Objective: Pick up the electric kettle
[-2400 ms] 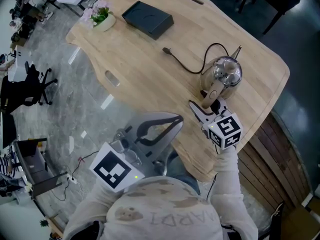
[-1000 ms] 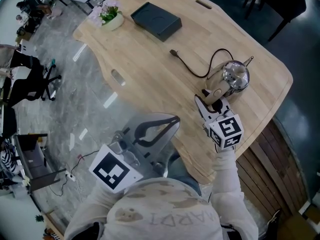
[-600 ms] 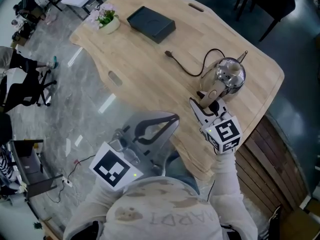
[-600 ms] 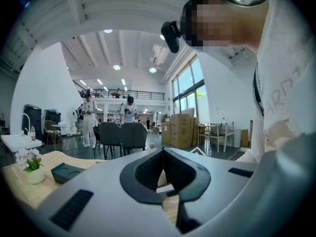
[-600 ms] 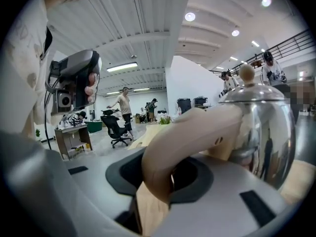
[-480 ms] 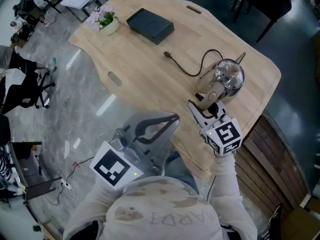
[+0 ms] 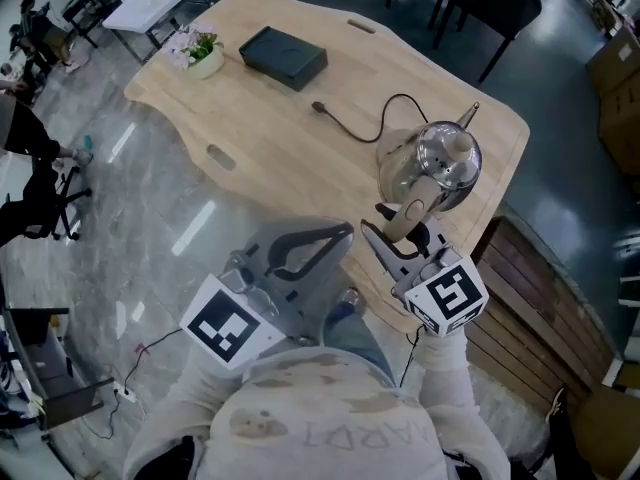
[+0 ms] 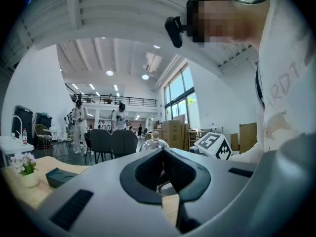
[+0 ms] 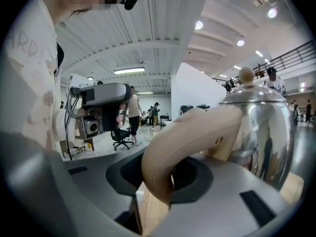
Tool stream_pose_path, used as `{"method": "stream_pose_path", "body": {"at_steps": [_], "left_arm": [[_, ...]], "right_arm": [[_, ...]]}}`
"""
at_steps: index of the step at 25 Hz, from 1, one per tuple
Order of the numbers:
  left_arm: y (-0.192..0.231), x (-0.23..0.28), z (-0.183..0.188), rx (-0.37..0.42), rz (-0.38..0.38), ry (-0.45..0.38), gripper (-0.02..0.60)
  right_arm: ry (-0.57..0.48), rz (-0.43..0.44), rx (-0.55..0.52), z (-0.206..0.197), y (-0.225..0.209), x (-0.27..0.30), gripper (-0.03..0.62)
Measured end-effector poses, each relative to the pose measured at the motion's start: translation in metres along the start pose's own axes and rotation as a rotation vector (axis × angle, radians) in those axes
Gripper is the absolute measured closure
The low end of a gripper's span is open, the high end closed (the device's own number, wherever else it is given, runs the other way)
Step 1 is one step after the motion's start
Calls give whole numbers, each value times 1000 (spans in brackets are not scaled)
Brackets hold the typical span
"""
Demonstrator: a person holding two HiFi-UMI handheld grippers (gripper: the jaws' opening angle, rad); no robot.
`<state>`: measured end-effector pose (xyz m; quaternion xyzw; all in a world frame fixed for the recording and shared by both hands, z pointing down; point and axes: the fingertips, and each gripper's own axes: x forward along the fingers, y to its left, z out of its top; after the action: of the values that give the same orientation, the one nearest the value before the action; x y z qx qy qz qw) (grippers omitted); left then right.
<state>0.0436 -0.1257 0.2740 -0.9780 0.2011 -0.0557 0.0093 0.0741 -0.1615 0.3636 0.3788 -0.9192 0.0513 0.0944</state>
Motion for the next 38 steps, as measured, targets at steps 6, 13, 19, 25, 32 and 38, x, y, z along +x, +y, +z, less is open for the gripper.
{"method": "stream_pose_path", "body": {"at_steps": [6,13,19,25,32,38], "left_arm": [[-32,-38,6,13,-47,-39,569],[-69,-96,8,36,-85,-72,569],[-98,-147,11,63,-120,-112,569],[-126,-196,10,75,-148,-130,569],[-175,-237,18,87,-183,-150,569],[-174,-234,18,85,-188,-147,569]], "right_arm": [[-3,-14,-22,24,62,-31,474],[4,-54,-44,31,137,-54,474],[3,-91,-73,40,202,-68,474],[-5,-110,-78,44,265,-79,474],[-23,-145,-93,51,324,-111,474],[-38,-147,-89,55,324,-111,474]]}}
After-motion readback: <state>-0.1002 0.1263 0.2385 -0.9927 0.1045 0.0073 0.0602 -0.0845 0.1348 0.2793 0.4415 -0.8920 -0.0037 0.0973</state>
